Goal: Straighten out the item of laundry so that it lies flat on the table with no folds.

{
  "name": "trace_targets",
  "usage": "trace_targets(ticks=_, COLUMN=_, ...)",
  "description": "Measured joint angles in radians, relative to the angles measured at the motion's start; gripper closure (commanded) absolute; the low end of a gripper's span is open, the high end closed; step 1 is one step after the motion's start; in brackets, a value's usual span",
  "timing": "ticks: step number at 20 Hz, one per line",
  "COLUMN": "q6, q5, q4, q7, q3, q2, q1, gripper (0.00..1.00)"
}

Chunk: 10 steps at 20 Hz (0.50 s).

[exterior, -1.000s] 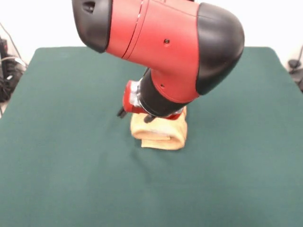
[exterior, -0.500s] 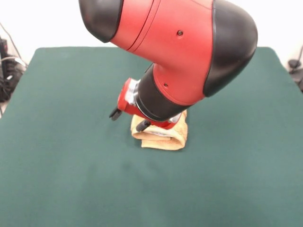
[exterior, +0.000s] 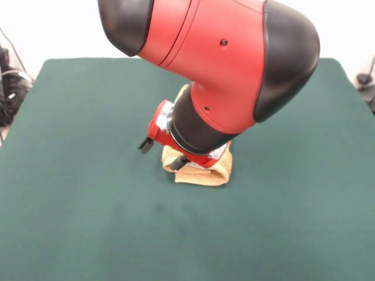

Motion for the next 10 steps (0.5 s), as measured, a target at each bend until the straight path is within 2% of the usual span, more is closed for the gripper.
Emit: trace_targets(ticks=10, q6=-0.052, q5=0.039, q4=0.005, q7=0.027, q3=0.0, q2=0.002, q1=0.0, gripper=0.0)
